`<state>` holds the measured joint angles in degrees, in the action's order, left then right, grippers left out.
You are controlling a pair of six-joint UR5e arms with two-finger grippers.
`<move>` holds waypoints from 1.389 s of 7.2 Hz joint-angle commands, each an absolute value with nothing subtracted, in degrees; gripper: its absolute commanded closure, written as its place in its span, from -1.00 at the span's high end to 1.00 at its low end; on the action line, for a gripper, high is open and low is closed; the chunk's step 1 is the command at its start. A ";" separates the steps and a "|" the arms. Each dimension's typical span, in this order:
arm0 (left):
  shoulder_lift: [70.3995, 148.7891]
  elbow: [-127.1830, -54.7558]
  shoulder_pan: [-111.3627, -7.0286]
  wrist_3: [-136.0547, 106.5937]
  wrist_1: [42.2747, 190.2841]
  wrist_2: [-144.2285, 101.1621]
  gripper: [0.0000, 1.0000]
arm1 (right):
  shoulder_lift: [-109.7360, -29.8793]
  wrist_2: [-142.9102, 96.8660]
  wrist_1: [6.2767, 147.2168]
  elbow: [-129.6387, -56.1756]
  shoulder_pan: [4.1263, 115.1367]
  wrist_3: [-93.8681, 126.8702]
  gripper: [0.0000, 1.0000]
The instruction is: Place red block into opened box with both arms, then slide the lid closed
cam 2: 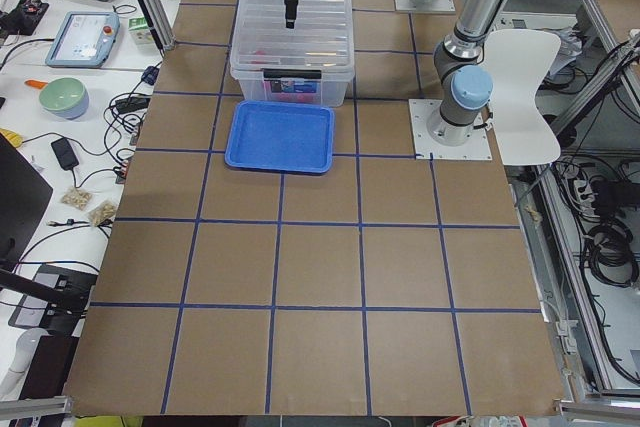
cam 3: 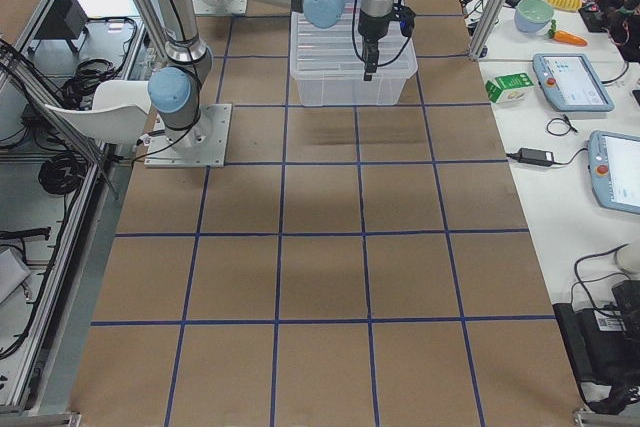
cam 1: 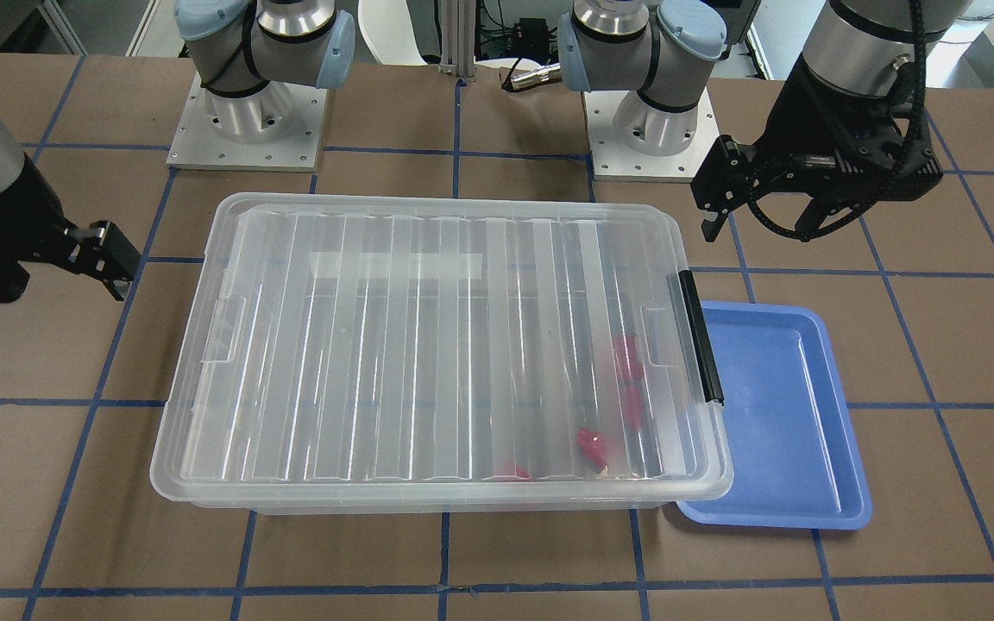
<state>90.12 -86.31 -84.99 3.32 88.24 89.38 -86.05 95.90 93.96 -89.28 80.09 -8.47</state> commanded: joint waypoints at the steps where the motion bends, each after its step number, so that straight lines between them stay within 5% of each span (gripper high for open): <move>1: 90.09 -86.31 -84.99 3.60 88.24 89.38 1.00 | -92.18 94.58 87.65 -89.38 81.90 -5.21 1.00; 4: 90.09 -86.31 -84.99 3.69 88.24 89.47 1.00 | -91.94 93.43 87.54 -88.51 92.26 8.85 1.00; 10: 89.74 -86.75 -84.99 3.87 87.72 90.00 1.00 | -90.88 92.02 87.63 -88.24 92.37 6.25 1.00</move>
